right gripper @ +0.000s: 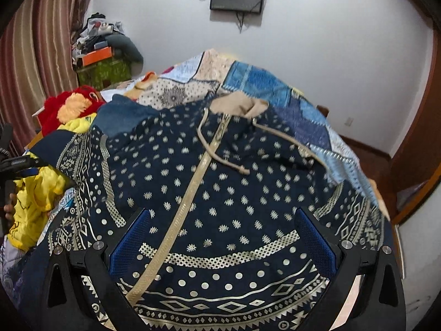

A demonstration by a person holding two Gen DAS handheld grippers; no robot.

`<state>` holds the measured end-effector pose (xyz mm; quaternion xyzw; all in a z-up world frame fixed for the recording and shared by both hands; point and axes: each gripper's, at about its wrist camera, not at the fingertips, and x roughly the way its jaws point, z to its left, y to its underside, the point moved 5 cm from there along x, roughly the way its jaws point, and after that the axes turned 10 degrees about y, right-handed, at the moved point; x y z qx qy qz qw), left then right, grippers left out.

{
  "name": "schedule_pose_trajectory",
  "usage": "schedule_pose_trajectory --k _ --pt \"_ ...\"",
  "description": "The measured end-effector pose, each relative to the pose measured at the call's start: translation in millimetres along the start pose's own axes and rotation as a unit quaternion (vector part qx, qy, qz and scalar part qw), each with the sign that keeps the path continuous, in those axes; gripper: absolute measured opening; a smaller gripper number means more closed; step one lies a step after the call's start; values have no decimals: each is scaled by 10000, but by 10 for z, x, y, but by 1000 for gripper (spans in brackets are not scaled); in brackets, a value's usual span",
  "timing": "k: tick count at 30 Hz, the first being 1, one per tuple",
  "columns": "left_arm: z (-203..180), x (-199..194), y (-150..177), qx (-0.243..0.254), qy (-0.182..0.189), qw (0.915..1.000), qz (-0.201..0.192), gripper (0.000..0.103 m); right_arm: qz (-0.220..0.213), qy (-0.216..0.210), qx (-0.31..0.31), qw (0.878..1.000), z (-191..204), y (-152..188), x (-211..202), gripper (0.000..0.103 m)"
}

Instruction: Fold large clothes

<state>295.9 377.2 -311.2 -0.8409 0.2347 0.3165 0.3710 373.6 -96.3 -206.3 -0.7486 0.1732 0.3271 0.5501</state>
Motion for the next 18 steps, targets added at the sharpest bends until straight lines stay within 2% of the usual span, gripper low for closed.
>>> schedule_pose_trajectory --k 4,7,10,12,14,18 --pt "194 123 -225 -188 -214 9993 -222 70 55 17 -28 10000 10 37 29 103" --pt "250 161 -423 -124 -460 9979 -445 61 87 -7 -53 9999 23 41 27 103" --pt "256 193 -618 -32 -843 9949 -562 42 54 11 -69 10000 9 30 -27 103" --pt "225 189 -705 119 -1137 9920 -535 23 3 45 -67 10000 -25 6 -96 103" --pt "105 131 -776 441 -1506 9861 -543 14 -69 77 -52 9999 -81 -12 -176 103" --pt "-344 -59 -888 1173 -1938 9708 -793 7 -115 151 7 9998 -232 -19 -313 103"
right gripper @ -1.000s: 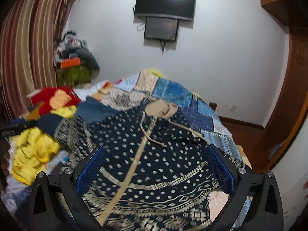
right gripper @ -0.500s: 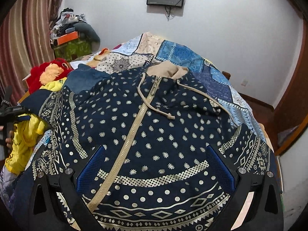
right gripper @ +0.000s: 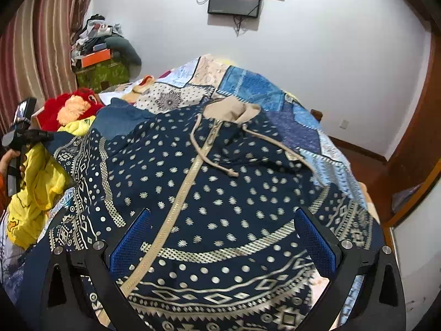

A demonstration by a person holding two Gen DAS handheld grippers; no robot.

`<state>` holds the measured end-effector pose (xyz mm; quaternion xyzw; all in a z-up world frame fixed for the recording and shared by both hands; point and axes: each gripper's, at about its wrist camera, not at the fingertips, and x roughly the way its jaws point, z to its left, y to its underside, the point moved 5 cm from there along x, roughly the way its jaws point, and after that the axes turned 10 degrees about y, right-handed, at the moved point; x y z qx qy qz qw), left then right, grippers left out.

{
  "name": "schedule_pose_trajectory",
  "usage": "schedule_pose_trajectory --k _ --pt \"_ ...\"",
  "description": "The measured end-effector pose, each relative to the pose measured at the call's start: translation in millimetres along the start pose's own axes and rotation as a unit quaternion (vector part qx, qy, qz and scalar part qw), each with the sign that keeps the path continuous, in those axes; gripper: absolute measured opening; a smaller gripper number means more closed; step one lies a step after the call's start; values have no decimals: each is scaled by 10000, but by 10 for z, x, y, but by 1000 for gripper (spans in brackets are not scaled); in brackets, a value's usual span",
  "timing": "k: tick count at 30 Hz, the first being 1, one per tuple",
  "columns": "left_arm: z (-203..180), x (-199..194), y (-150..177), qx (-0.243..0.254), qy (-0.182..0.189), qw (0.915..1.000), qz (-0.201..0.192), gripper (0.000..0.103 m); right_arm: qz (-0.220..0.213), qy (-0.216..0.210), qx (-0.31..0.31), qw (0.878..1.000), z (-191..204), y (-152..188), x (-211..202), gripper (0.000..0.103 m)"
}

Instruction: Fold large clothes

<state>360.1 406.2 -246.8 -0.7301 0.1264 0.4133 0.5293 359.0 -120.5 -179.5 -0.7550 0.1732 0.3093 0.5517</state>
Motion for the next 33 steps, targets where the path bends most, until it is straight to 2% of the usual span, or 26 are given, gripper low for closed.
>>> schedule_pose_trajectory --k 2,4,8,11,14,17,20,24,26,28,29,30,32,33 --pt "-248 -194 -148 336 -51 9992 -231 5 -8 20 61 10000 -102 8 -80 103" --pt "-558 -403 -303 644 104 9968 -461 4 -49 47 104 9999 -184 21 -166 103" --pt "-1318 -711 -473 1164 768 9878 -697 3 -179 164 197 9995 -385 57 -367 103" --pt "-2038 -902 -412 1737 1252 9742 -716 3 -196 178 336 9991 -560 104 -465 103" --pt "-2819 -931 -128 2313 1850 9544 -378 2 -142 142 511 9985 -723 172 -523 103" --pt "-3436 -789 287 2831 2142 9349 14 3 -58 141 630 9979 -876 258 -566 103" --pt "-3871 -564 890 3323 2286 9126 670 3 58 209 645 9977 -987 354 -584 103" --pt "-4095 -345 1458 3514 2248 8994 1307 3 213 221 558 9980 -1057 476 -599 103" --pt "-4039 -293 1567 3373 2264 9010 1524 4 276 244 447 9983 -1055 524 -599 103" --pt "-3955 -277 1618 3167 2367 9030 1679 13 310 283 317 9986 -1017 544 -592 103" --pt "-3896 -307 1630 3077 2464 9030 1707 23 323 287 275 9987 -998 545 -578 103" --pt "-3819 -360 1638 3028 2538 9018 1749 38 341 280 234 9988 -970 541 -565 103" --pt "-3661 -451 1640 2922 2600 9031 1770 59 358 211 169 9990 -881 508 -545 103" --pt "-3599 -497 1628 2876 2631 9049 1709 60 357 163 139 9991 -826 480 -536 103"
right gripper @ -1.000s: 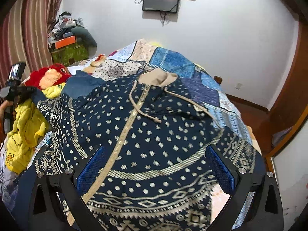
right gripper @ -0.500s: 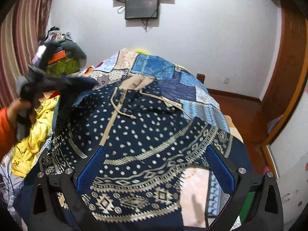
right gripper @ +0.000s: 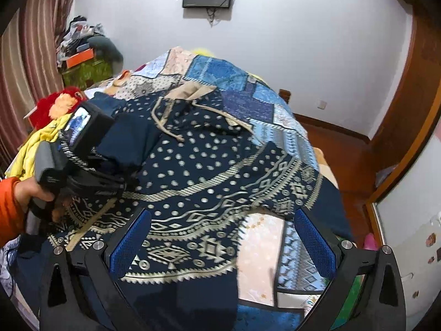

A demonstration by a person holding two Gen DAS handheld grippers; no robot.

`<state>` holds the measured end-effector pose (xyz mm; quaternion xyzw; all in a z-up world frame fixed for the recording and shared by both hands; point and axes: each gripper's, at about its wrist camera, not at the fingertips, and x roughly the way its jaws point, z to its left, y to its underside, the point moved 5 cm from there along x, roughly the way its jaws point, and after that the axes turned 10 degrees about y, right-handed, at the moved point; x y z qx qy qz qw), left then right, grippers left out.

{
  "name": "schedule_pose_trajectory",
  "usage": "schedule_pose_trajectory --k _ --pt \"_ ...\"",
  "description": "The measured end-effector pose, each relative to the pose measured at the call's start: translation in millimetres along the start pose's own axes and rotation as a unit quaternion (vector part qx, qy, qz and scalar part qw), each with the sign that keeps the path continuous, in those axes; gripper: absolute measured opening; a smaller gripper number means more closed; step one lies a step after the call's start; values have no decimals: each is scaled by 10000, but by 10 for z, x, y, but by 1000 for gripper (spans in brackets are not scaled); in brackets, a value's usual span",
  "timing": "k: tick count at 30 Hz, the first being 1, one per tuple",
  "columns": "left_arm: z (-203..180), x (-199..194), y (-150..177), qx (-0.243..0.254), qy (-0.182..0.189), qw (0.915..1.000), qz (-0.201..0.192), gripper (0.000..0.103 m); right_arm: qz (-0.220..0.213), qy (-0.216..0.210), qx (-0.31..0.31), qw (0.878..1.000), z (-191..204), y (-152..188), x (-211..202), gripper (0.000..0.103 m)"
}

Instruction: Fold large clothes

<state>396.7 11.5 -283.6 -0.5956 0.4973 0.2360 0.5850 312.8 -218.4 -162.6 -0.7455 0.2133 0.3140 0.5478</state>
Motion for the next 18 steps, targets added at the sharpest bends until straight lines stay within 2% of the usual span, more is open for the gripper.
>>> schedule_pose_trajectory --k 2,4,9,12,15,18 --pt "108 -222 108 -68 17 9998 -159 61 -9 -105 -85 9999 150 -64 16 103" --pt "236 -410 181 -165 -80 9994 -296 67 -20 -204 -197 9996 315 -150 40 103" --pt "865 -918 337 -422 -690 9939 -751 86 -22 -636 -582 9963 944 -379 166 103" --pt "1262 -1049 464 -674 -986 9894 -822 88 29 -934 -859 9919 1417 -487 299 103" --pt "1619 -1103 615 -1070 -976 9859 -841 88 128 -1250 -1139 9855 1922 -587 514 103" --pt "1916 -1082 693 -1339 -1019 9818 -878 88 432 -1522 -1322 9785 2357 -646 813 103"
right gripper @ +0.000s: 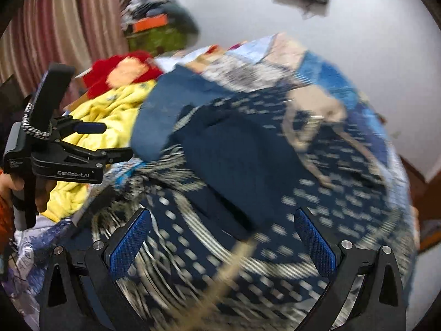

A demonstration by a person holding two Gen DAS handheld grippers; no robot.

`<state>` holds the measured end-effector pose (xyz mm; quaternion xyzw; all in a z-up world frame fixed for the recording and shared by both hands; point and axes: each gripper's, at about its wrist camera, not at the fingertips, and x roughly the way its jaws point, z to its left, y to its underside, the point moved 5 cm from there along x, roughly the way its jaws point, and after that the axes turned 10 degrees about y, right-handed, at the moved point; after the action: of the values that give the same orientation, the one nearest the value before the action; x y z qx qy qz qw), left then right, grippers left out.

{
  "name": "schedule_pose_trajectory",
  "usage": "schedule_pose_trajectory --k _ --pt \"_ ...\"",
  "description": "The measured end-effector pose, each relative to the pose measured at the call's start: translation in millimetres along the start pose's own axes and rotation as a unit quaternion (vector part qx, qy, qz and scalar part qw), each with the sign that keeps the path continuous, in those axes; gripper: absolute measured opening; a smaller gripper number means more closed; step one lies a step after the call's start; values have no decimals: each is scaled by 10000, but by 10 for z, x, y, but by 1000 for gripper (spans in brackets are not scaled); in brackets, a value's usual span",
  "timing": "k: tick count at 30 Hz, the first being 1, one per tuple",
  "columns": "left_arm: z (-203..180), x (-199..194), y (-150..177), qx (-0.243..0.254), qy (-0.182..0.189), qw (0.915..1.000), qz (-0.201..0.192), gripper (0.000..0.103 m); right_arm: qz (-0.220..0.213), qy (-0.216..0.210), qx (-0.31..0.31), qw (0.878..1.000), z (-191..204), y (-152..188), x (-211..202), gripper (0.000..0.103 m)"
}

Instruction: Fold large clothes

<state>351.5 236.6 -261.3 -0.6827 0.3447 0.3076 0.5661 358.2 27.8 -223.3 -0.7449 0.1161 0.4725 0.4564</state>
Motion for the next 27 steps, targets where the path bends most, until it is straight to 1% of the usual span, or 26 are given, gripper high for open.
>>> schedule_pose_trajectory --k 2,5,8,10,12,14,15,16,17,18,19,21,23,27 --pt "131 55 14 -81 -45 10000 10 88 118 -27 -177 9998 160 -115 253 103" --pt "309 143 45 -154 -51 9999 53 88 238 85 -422 9988 337 -312 658 102" --pt "435 254 47 -258 -14 9996 77 88 327 261 -648 9970 452 -471 994 96" --pt "488 307 32 -317 23 9995 73 88 302 508 -947 9938 525 -560 1203 93" --pt "526 352 22 -379 54 9992 69 88 153 860 -1324 9873 620 -615 1340 90" --pt "559 403 15 -443 63 9990 82 87 -34 1043 -1533 9827 658 -657 1413 81" --pt "563 415 16 -471 77 9988 90 87 -93 1110 -1572 9813 677 -678 1444 69" --pt "562 425 20 -498 98 9987 103 87 -131 1173 -1579 9804 678 -701 1464 52" --pt "557 439 23 -513 122 9985 130 87 -172 1190 -1548 9806 674 -724 1465 45" --pt "545 445 24 -508 126 9985 150 88 -195 1174 -1464 9820 654 -750 1448 33" --pt "530 444 24 -489 118 9986 161 87 -209 1138 -1359 9839 623 -772 1423 19" --pt "479 427 4 -406 103 9990 154 88 -226 830 -947 9918 491 -813 1317 15" --pt "410 411 -26 -354 151 9992 146 88 -277 572 -546 9965 340 -833 1165 13" --pt "202 358 -144 -271 311 9991 79 88 -545 308 93 9980 -38 -822 712 11"
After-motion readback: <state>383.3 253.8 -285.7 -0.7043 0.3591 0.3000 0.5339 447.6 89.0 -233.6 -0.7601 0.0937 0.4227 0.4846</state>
